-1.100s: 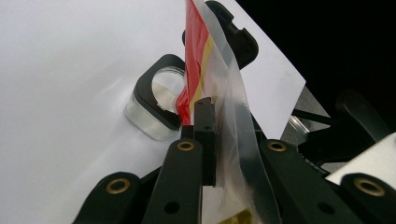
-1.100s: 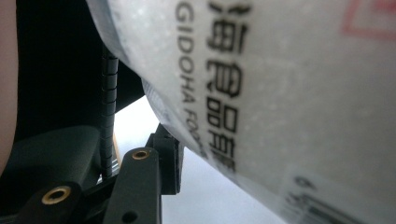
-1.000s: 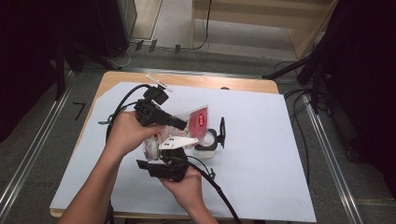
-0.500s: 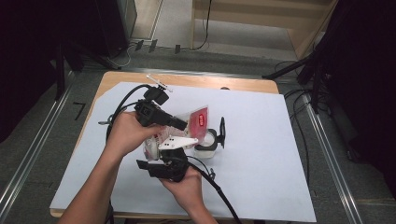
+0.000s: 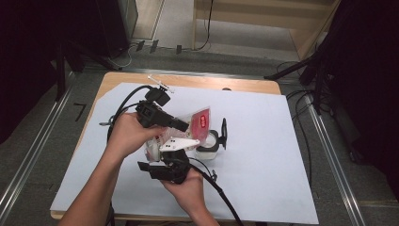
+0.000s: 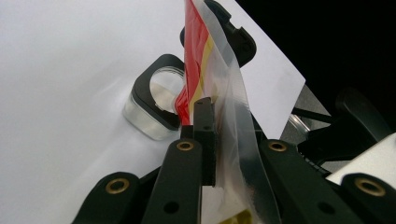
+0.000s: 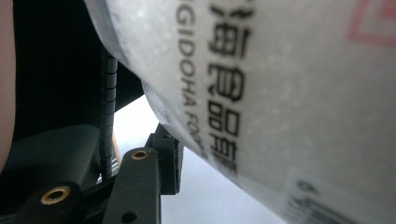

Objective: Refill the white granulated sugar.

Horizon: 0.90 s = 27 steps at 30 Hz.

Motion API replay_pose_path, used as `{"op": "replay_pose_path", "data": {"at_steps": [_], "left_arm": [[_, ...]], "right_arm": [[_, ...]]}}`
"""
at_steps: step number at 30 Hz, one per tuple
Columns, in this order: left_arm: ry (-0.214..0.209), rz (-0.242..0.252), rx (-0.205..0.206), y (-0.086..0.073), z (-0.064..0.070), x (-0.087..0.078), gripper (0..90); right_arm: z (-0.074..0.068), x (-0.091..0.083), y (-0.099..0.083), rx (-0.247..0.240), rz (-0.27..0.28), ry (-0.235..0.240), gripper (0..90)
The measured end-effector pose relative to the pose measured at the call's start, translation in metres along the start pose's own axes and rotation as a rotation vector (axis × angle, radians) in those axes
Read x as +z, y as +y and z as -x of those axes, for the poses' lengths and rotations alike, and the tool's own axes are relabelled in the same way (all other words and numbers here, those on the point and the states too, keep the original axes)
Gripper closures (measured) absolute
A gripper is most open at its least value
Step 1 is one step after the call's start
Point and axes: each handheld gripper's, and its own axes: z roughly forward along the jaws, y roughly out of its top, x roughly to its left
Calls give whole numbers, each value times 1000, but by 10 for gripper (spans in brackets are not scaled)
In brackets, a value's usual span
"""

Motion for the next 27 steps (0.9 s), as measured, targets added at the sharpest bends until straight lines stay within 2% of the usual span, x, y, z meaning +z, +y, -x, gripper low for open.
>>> {"op": "replay_pose_path", "data": {"at_steps": [13,27], "left_arm": [[-1,3,-4,0,0,0,842],[-5,1,-5,1,0,1,831]], "right_arm": [[-1,0,1,-5,-2,-1,581],[0,-1,1,6,5,-13,637]]}}
